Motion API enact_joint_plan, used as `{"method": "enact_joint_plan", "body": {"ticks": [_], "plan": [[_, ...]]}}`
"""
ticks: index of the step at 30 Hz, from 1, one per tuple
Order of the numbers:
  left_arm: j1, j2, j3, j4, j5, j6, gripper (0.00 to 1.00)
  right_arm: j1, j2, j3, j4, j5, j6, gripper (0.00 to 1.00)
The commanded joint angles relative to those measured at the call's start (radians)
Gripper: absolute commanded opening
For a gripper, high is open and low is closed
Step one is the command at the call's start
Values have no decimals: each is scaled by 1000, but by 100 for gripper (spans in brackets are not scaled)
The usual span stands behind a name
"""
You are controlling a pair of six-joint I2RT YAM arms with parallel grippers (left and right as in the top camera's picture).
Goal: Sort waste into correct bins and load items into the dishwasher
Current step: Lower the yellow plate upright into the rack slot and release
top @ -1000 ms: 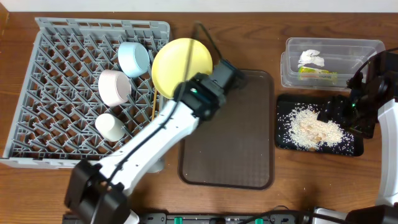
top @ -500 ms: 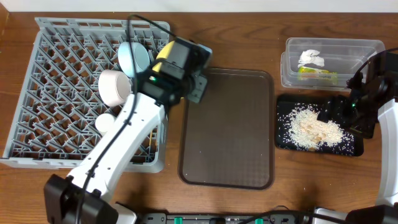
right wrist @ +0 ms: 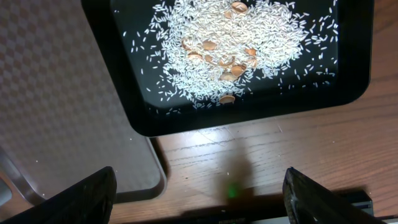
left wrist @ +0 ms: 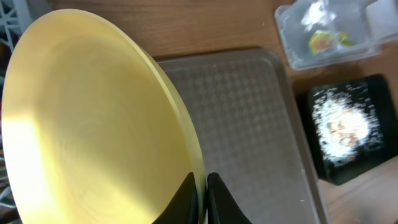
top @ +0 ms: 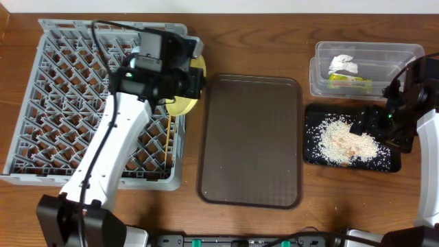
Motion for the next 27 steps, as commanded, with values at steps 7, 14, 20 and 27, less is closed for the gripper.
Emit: {"method": "enact_joint_plan", "body": {"ticks": [7, 14, 20, 27], "plan": [[137, -21, -8, 1, 77, -34, 9, -7, 2, 16, -1, -5, 10, 84], [201, -21, -8, -12, -7, -34, 42, -7, 2, 16, -1, -5, 10, 84], [228, -33, -8, -36, -85, -34, 58, -7, 2, 16, -1, -5, 10, 84], [232, -142, -8, -76, -86, -30, 69, 5, 2, 16, 60, -140, -77, 86]]}}
